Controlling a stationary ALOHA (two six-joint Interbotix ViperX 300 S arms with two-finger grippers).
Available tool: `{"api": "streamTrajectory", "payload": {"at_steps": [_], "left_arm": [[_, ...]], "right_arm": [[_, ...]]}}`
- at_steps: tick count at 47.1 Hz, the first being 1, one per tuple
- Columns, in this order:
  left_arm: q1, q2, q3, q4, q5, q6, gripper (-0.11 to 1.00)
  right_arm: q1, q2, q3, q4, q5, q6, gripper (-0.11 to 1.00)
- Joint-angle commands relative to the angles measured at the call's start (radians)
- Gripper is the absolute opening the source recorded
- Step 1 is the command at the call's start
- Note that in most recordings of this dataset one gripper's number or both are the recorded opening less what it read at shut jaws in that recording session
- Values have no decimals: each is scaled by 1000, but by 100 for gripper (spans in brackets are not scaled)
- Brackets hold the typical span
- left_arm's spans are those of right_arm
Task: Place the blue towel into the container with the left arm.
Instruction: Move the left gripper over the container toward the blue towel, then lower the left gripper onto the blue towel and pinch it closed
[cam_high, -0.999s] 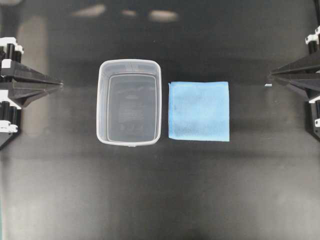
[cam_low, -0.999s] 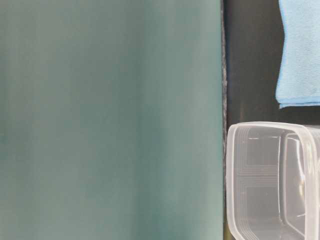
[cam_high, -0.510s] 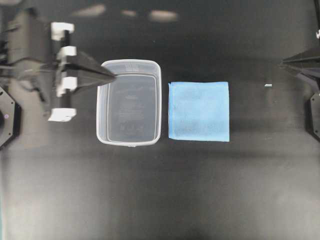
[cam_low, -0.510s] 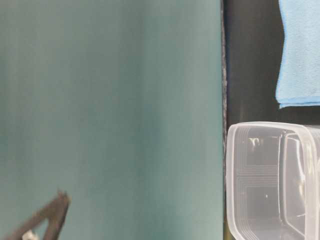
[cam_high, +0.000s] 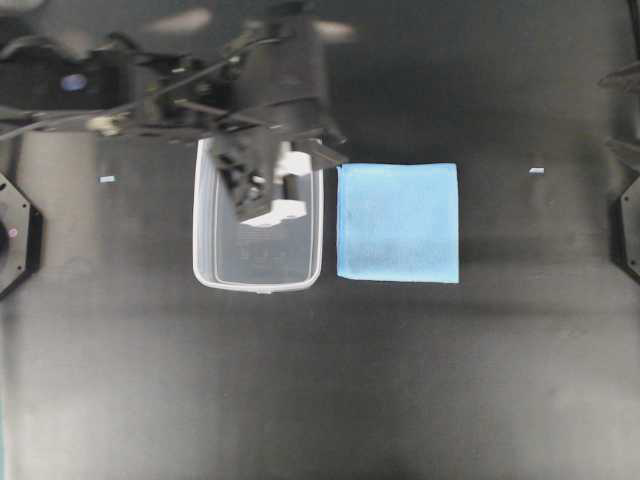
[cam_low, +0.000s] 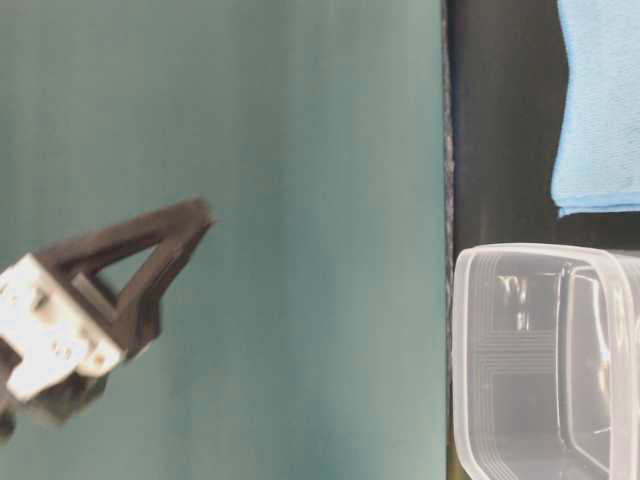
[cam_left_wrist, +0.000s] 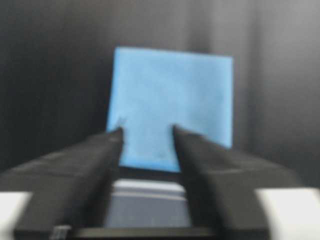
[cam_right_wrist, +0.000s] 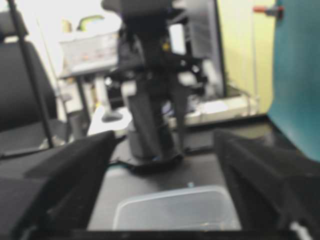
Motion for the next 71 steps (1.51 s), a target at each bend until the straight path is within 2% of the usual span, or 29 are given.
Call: {"api": "streamTrajectory", "payload": {"at_steps": [1, 6, 10, 19, 27, 48, 52, 54, 60, 67, 71], "left_arm": [[-5, 61, -101, 3, 44, 5, 51], [-9, 169, -184, 3, 95, 9, 80], [-17, 256, -233, 3, 124, 29, 91], [-37, 423, -295, 3, 129, 86, 90], [-49, 531, -314, 5, 127, 92, 90], [-71, 641, -308, 3, 75, 78, 88], [-72, 643, -299, 3, 75, 64, 83], [-72, 641, -295, 3, 75, 55, 76], [-74, 635, -293, 3, 75, 18, 42], [-72, 603, -308, 3, 75, 26, 7], [-71, 569, -327, 3, 75, 44, 6]], "right_arm": [[-5, 0, -12, 5, -9, -3, 80], [-5, -2, -12, 5, -8, -3, 80], [-5, -3, -9, 5, -11, -2, 79], [-5, -2, -9, 5, -12, 5, 79], [-5, -3, -8, 5, -14, 5, 79], [-5, -3, -8, 5, -12, 6, 79], [-5, -2, -6, 5, -14, 6, 79], [-5, 0, -6, 5, -14, 6, 79], [-5, 0, -5, 5, -14, 6, 79], [-5, 0, -3, 5, -14, 6, 79], [-5, 0, 0, 5, -14, 6, 79]]}}
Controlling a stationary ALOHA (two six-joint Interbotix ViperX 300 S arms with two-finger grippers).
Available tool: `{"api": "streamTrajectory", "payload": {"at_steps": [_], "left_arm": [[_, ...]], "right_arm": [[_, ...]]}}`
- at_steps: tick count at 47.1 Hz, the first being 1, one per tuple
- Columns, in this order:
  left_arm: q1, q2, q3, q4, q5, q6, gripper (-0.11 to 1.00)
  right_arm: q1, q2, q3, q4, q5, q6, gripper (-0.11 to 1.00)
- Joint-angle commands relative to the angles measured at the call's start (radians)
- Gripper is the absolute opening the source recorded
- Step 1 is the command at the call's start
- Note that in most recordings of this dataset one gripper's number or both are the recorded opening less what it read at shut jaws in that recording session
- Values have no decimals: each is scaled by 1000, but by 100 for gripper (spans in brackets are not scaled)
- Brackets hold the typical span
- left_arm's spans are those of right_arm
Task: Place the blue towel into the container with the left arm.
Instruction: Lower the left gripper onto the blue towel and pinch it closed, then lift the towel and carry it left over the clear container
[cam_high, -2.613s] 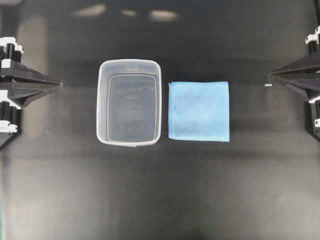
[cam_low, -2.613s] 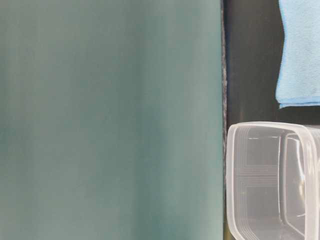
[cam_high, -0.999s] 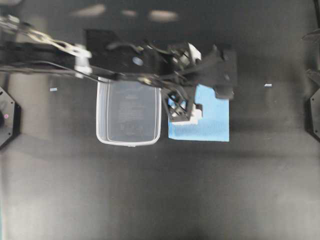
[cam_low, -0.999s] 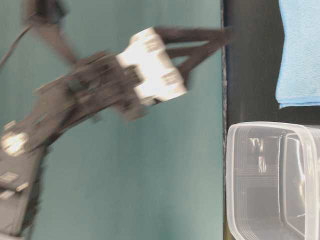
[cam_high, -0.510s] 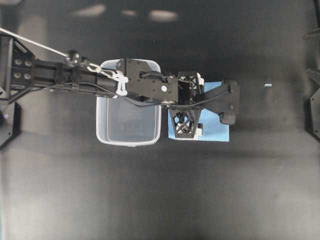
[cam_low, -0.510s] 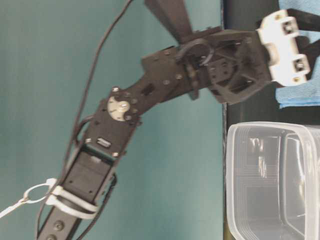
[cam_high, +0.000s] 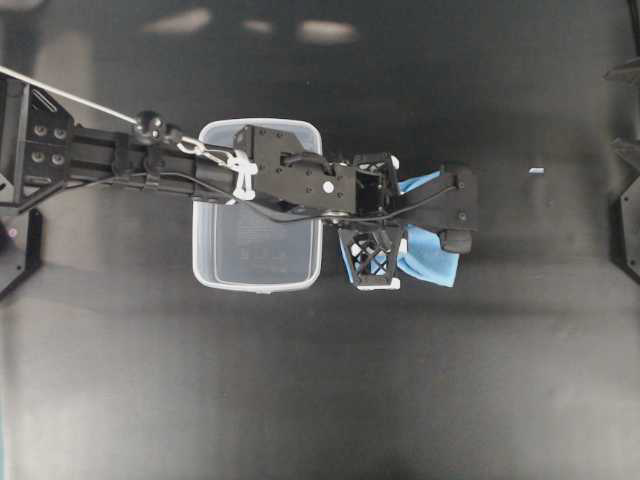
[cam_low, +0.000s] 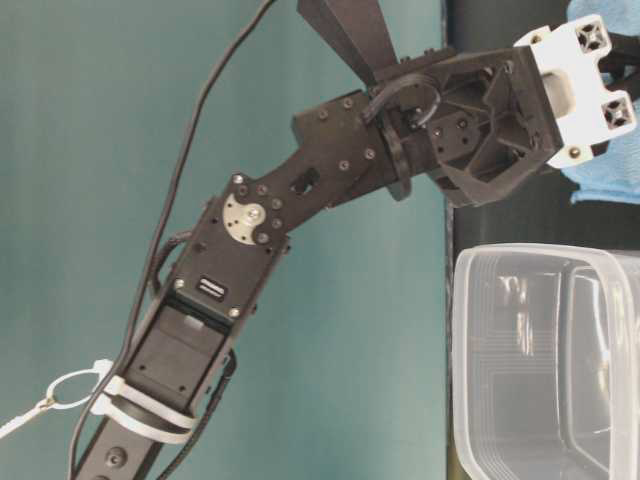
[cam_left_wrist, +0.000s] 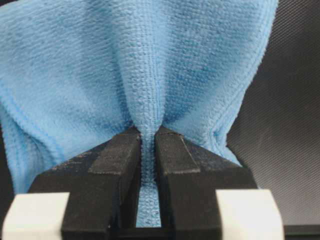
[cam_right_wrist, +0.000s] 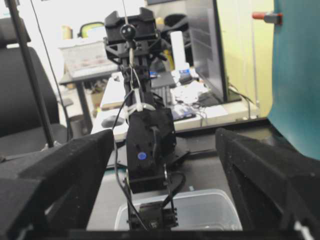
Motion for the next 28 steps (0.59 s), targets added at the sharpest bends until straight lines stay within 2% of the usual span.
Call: {"api": "streamTrajectory", "payload": {"at_steps": [1, 9, 15, 20, 28], "left_arm": [[6, -61, -31, 5, -3, 15, 6], [14, -187, -64, 3, 63, 51, 6], [31, -314, -52, 3, 170, 52, 6], [46, -430, 3, 3, 247, 52, 6], [58, -598, 173, 3, 255, 52, 6]], "right_arm": [[-3, 9, -5, 5, -9, 2, 79], [-3, 9, -2, 5, -11, 2, 79], [-3, 9, -2, 5, -11, 2, 79], [-3, 8, 0, 5, -11, 2, 79], [-3, 9, 0, 5, -11, 2, 79]]}}
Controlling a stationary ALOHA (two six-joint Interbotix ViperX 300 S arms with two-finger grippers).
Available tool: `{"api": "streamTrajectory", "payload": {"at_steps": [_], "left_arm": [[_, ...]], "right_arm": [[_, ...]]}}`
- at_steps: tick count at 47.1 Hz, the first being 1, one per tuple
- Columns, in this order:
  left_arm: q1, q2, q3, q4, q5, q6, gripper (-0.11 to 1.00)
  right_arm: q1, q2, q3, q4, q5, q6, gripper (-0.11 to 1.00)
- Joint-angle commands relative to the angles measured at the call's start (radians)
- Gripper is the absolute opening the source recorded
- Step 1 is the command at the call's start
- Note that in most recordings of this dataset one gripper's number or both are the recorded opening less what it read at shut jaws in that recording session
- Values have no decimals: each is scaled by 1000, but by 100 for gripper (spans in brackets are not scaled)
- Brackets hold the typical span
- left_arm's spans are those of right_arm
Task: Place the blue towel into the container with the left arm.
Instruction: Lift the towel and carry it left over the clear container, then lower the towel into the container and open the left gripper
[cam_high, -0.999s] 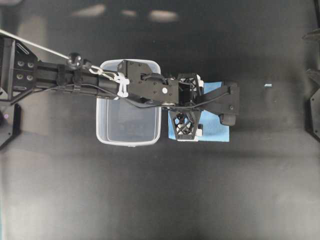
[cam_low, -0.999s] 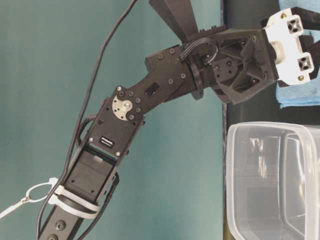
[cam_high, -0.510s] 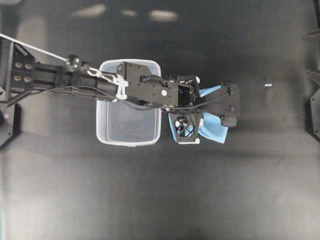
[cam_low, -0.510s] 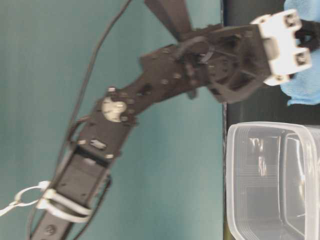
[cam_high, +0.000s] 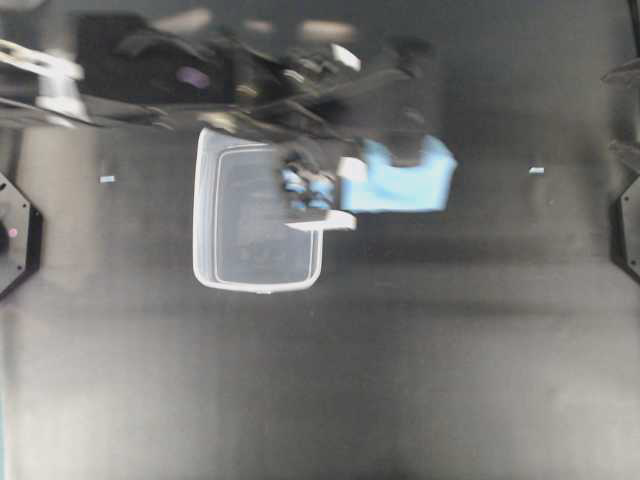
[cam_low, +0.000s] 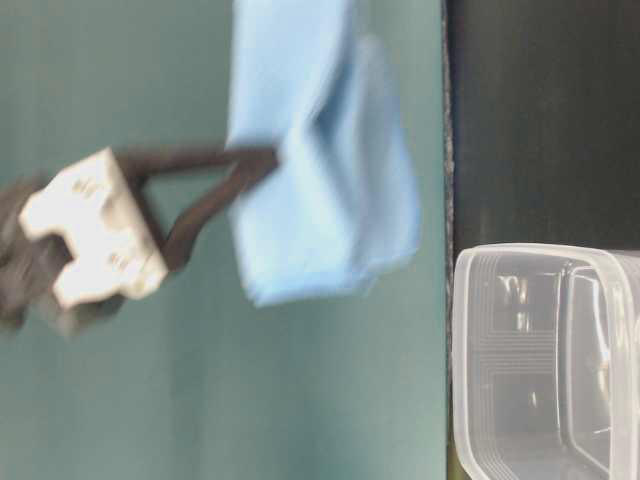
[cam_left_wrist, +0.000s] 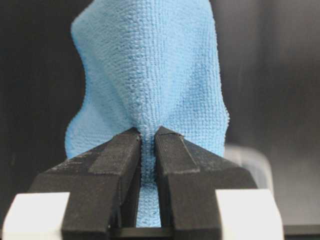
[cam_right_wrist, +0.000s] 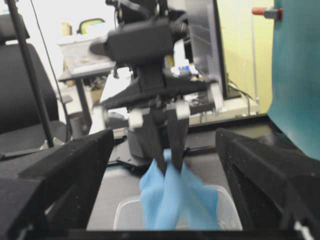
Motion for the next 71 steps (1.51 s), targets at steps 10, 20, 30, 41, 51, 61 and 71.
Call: {"api": "streamTrajectory", "payload": {"at_steps": [10, 20, 30, 41, 51, 61, 71], "left_arm": [[-6, -227, 299, 2, -43, -17, 6], [-2, -264, 457, 3, -196, -5, 6], [8, -236, 535, 2, -291, -17, 6], [8, -202, 569, 2, -333, -9, 6], [11, -195, 574, 2, -336, -18, 48], [14, -242, 532, 3, -325, -20, 91], [3, -422, 495, 2, -318, -23, 89]], "right_arm": [[-3, 12, -8, 3, -11, 2, 79], [-3, 14, -6, 3, -11, 2, 79], [-3, 12, -6, 3, -11, 2, 79], [-3, 14, -6, 3, -11, 2, 79], [-3, 14, -6, 3, -11, 2, 79], [-3, 12, -6, 5, -11, 2, 79], [-3, 11, -5, 3, -11, 2, 79]]}}
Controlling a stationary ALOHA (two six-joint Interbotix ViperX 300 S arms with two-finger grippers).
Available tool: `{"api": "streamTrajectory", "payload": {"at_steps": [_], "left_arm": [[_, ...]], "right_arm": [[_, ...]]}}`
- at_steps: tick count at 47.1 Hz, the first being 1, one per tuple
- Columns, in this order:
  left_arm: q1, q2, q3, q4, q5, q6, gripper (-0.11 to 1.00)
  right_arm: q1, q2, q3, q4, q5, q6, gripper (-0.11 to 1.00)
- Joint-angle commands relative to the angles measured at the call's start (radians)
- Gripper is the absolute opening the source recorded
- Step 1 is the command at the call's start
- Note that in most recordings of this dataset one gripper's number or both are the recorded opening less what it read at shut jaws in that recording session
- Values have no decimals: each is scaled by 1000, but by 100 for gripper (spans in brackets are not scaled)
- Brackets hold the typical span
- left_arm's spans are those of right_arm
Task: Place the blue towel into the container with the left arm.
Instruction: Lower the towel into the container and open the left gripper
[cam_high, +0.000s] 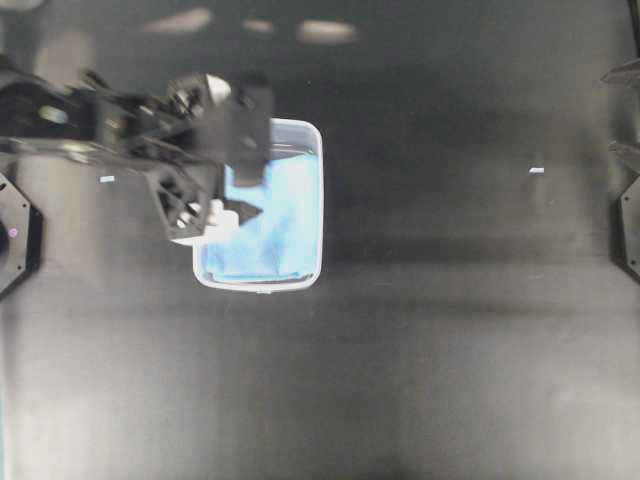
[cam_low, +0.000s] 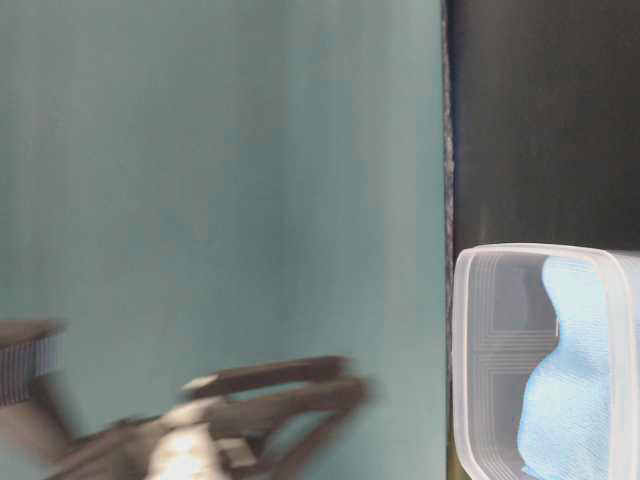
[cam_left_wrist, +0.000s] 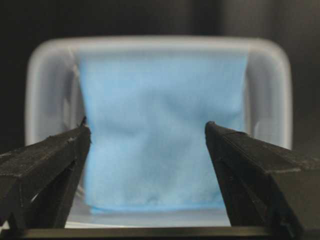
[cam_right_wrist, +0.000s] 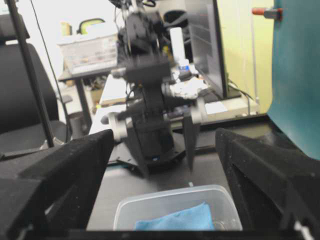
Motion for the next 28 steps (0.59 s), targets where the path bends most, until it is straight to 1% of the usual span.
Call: {"api": "streamTrajectory", "payload": {"at_steps": [1, 7, 15, 22, 28], "left_arm": [[-12, -132, -25, 3, -8, -5, 89], [-29, -261, 9, 3, -17, -40, 89], [-49, -425, 123, 3, -38, -80, 88], [-75, -548, 204, 5, -77, -81, 88], [-80, -632, 259, 5, -127, -83, 88]], "right_arm": [[-2, 11, -5, 3, -11, 2, 79], [-2, 9, -2, 3, -11, 2, 79], [-2, 11, 3, 3, -11, 0, 79], [-2, 11, 6, 3, -11, 0, 79], [-2, 11, 9, 3, -11, 2, 79]]}}
